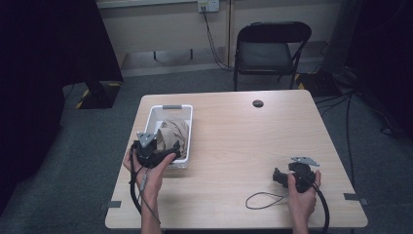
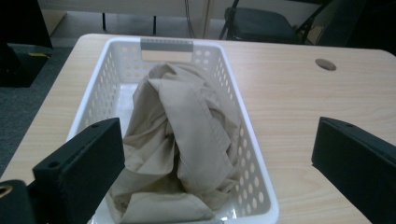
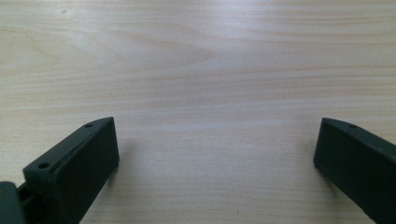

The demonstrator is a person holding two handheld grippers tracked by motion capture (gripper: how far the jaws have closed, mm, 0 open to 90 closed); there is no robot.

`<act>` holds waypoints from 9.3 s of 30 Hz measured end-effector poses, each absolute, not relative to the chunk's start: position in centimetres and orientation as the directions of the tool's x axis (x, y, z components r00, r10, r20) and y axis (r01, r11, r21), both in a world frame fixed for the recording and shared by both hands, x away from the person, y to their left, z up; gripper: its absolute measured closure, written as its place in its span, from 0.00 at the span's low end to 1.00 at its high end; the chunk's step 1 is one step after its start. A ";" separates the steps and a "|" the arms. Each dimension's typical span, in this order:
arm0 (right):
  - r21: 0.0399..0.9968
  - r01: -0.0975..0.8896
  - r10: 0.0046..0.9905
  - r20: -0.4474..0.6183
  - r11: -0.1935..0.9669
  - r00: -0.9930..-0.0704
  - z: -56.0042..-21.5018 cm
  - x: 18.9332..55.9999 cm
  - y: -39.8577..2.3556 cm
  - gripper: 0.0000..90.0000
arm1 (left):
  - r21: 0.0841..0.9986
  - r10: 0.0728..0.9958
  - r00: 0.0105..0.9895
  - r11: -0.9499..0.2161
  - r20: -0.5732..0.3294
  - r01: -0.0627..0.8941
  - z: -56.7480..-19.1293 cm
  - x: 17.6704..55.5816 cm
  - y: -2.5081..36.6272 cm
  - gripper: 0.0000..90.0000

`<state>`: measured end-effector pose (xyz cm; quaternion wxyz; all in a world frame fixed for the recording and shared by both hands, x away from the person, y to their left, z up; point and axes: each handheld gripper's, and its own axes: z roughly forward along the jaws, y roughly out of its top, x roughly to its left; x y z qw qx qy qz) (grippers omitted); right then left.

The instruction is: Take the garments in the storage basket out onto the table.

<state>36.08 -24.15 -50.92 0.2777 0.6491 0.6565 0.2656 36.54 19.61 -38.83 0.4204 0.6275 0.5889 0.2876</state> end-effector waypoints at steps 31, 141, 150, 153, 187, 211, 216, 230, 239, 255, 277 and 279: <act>0.709 0.705 1.000 -0.020 0.016 -0.003 -50.9 36.1 -24.2 0.00 | 0.823 0.976 0.158 0.032 -0.147 0.567 -40.3 43.0 20.4 0.01; 0.709 0.705 1.000 -0.020 0.016 -0.003 -50.9 36.1 -24.2 0.00 | 0.652 0.959 0.153 0.040 -0.238 0.758 -44.8 46.8 21.1 0.81; 0.709 0.705 1.000 -0.020 0.016 -0.003 -50.9 36.1 -24.2 0.00 | 0.668 0.956 0.158 0.051 -0.249 0.742 -44.5 46.3 21.2 0.82; 0.709 0.705 1.000 -0.019 0.016 -0.003 -50.9 36.1 -24.1 0.00 | 0.677 0.954 0.161 0.056 -0.253 0.734 -44.2 46.1 21.3 0.82; 0.709 0.705 1.000 -0.019 0.016 -0.003 -50.9 36.1 -24.1 0.00 | 0.749 0.935 0.180 0.120 -0.307 0.651 -41.8 43.9 21.6 0.81; 0.709 0.705 1.000 -0.019 0.016 -0.003 -50.9 36.1 -24.1 0.00 | 0.791 0.913 0.208 0.169 -0.350 0.588 -39.8 42.0 22.2 0.81; 0.709 0.705 1.000 -0.019 0.016 -0.003 -50.9 36.1 -24.1 0.00 | 0.803 0.916 0.219 0.158 -0.337 0.575 -39.4 41.6 22.1 0.81; 0.709 0.705 1.000 -0.020 0.016 -0.003 -50.9 36.1 -24.1 0.00 | 0.833 0.914 0.250 0.146 -0.320 0.534 -38.3 40.2 21.8 0.81; 0.709 0.705 1.000 -0.019 0.016 -0.003 -50.9 36.1 -24.1 0.00 | 0.848 0.923 0.252 0.127 -0.292 0.515 -37.9 39.4 21.3 0.81; 0.709 0.705 1.000 -0.020 0.016 -0.003 -50.9 36.1 -24.1 0.00 | 0.869 0.912 0.291 0.122 -0.289 0.479 -37.2 37.8 20.6 0.81; 0.710 0.704 1.000 -0.019 0.016 -0.003 -50.9 36.1 -24.1 0.00 | 0.895 0.891 0.366 0.092 -0.269 0.436 -36.3 35.8 17.9 0.81; 0.710 0.704 1.000 -0.019 0.016 -0.003 -50.9 36.1 -24.1 0.00 | 0.896 0.888 0.373 0.090 -0.270 0.436 -36.4 35.8 17.6 0.81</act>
